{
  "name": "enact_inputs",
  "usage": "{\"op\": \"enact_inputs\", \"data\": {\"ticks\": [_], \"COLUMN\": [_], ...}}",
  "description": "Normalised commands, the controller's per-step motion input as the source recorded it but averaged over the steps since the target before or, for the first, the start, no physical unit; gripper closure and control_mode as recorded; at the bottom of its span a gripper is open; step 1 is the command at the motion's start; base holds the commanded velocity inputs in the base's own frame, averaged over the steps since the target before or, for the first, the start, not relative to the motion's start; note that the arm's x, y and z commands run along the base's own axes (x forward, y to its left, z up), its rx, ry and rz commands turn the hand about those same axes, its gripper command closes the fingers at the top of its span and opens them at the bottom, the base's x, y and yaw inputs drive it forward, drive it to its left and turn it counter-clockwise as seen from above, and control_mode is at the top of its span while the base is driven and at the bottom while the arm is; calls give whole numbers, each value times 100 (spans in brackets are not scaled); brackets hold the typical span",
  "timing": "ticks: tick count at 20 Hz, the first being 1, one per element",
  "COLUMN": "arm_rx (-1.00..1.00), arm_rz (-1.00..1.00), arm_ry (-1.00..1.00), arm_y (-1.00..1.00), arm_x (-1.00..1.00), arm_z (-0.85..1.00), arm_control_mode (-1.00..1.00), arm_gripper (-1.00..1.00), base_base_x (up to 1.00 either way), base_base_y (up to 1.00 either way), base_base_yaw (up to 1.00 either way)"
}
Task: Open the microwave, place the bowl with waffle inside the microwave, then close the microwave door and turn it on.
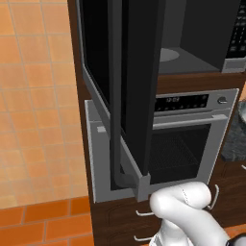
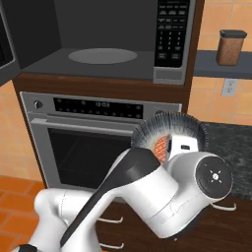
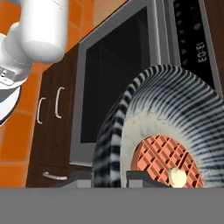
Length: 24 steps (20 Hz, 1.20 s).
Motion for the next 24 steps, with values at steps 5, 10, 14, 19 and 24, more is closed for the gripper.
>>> {"op": "enact_inputs", "data": {"ticks": [5, 10, 14, 19, 24], "arm_rx": [11, 6, 2, 5, 8], "arm_rz": [5, 4, 6, 13, 19], "arm_ry": [-12, -11, 0, 0, -5], "arm_y": [61, 54, 58, 54, 48], "arm_x": [0, -1, 0, 2, 13], "arm_z": [41, 60, 50, 26, 12], "arm_control_mode": [-100, -100, -100, -100, -100], "arm_gripper": [100, 100, 100, 100, 100], "base_base_x": [0, 0, 0, 0, 0], "base_base_y": [0, 0, 0, 0, 0], "base_base_yaw": [0, 0, 0, 0, 0]}}
